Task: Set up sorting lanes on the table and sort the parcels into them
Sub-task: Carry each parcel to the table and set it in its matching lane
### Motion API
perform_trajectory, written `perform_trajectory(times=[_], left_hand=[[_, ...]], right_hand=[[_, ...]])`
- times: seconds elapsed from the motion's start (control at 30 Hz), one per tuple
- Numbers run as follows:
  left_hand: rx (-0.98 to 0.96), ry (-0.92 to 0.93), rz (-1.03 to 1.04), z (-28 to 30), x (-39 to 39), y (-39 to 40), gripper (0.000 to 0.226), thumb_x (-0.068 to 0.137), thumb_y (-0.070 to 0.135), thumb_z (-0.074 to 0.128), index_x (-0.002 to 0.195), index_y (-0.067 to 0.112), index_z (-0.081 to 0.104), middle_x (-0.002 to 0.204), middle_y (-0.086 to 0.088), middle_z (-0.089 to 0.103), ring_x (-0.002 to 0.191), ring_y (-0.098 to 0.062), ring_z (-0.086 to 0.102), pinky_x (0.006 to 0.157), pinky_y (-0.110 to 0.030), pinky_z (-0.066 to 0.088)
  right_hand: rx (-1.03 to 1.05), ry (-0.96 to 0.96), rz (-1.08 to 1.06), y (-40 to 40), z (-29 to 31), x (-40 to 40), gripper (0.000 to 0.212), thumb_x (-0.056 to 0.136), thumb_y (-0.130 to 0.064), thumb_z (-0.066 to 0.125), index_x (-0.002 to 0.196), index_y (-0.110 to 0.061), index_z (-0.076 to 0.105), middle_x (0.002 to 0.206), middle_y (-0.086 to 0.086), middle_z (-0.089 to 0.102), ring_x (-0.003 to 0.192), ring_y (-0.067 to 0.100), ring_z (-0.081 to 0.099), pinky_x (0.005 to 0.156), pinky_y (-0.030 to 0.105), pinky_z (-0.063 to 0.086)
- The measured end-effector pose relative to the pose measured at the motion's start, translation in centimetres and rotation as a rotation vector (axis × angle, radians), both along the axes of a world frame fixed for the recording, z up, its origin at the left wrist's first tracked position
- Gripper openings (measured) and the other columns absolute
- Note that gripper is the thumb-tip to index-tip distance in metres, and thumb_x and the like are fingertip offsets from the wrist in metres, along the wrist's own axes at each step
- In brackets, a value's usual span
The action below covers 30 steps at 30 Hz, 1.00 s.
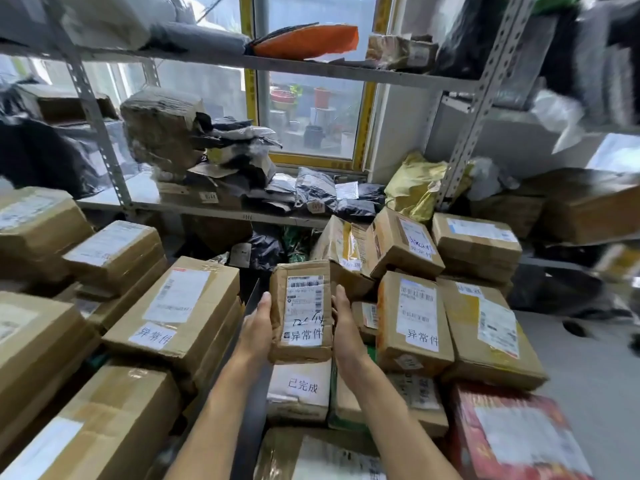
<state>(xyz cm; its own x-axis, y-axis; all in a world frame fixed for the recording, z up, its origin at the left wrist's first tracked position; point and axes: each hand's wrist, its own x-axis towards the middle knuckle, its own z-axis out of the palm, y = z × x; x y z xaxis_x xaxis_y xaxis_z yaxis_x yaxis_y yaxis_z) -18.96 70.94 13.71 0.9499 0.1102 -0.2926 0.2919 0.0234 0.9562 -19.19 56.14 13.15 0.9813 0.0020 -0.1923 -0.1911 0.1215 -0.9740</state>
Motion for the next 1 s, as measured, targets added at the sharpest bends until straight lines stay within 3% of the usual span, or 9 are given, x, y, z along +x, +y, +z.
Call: perform_trajectory(times=[0.1,0.27,0.37,0.43,0.63,0.8,0.93,1.0], left_hand=[[-0.006,-0.1,-0.025,1.6,-0.1,-0.4,0.058,0.106,0.053,0.026,0.103,0.021,0.074,0.096,-0.005,0.078,0.094,-0.019,0.074,0.082,-0.034,0.054],[-0.063,-0.175,-0.121,3.6,-0.8,-2.9,0.057,0.106,0.053,0.025,0.106,0.023,0.074,0.098,-0.005,0.078,0.095,-0.022,0.075,0.087,-0.041,0.058],[-0.057,-0.244,-0.175,4.4,-1.8,-5.3,0.051,0.108,0.045,0.023,0.101,0.027,0.07,0.086,0.012,0.077,0.082,-0.003,0.073,0.063,-0.019,0.057],[-0.052,-0.279,-0.216,5.2,-2.7,-7.1,0.046,0.109,0.043,0.022,0.1,0.031,0.066,0.08,0.024,0.074,0.075,0.006,0.07,0.056,-0.012,0.052],[-0.057,-0.31,-0.344,6.8,-6.8,-14.4,0.047,0.109,0.043,0.025,0.103,0.027,0.07,0.093,0.004,0.078,0.085,-0.011,0.075,0.065,-0.023,0.055],[-0.085,-0.313,-0.441,6.5,-12.3,-22.4,0.043,0.108,0.043,0.027,0.111,0.025,0.066,0.094,0.001,0.078,0.086,-0.019,0.075,0.062,-0.028,0.057],[-0.113,-0.232,-0.552,5.4,-16.9,-30.1,0.053,0.101,0.056,0.036,0.116,0.018,0.07,0.11,-0.011,0.075,0.099,-0.027,0.074,0.088,-0.045,0.057],[-0.091,-0.203,-0.582,5.1,-19.4,-34.2,0.05,0.103,0.05,0.036,0.108,0.016,0.072,0.106,-0.012,0.076,0.089,-0.017,0.075,0.078,-0.032,0.06]], right_hand=[[-0.037,-0.109,-0.051,-0.5,1.3,-0.6,0.071,0.088,-0.086,0.033,0.129,-0.038,0.065,0.136,0.0,0.065,0.123,0.017,0.064,0.107,0.046,0.049],[0.004,-0.182,-0.14,-2.9,3.8,-2.1,0.058,0.097,-0.075,0.036,0.128,-0.036,0.066,0.133,0.002,0.065,0.123,0.018,0.064,0.106,0.048,0.051],[0.037,-0.208,-0.14,-5.3,5.1,-4.0,0.056,0.105,-0.063,0.029,0.136,-0.03,0.061,0.128,0.003,0.071,0.119,0.021,0.068,0.103,0.049,0.053],[0.078,-0.216,-0.14,-7.2,5.6,-5.2,0.058,0.106,-0.063,0.025,0.14,-0.028,0.058,0.131,0.005,0.07,0.121,0.023,0.067,0.105,0.051,0.052],[0.129,-0.252,-0.2,-14.7,5.8,-11.0,0.061,0.105,-0.066,0.024,0.145,-0.031,0.054,0.138,0.003,0.066,0.128,0.023,0.062,0.113,0.054,0.044],[0.133,-0.271,-0.286,-22.3,4.9,-17.5,0.061,0.107,-0.061,0.022,0.147,-0.026,0.051,0.138,0.007,0.065,0.128,0.026,0.062,0.113,0.055,0.044],[0.113,-0.282,-0.396,-28.9,4.0,-24.1,0.061,0.107,-0.06,0.022,0.148,-0.022,0.049,0.137,0.01,0.065,0.126,0.028,0.063,0.107,0.053,0.05],[0.107,-0.281,-0.463,-32.3,3.4,-27.5,0.063,0.106,-0.061,0.022,0.148,-0.022,0.048,0.138,0.009,0.065,0.126,0.025,0.064,0.105,0.047,0.053]])
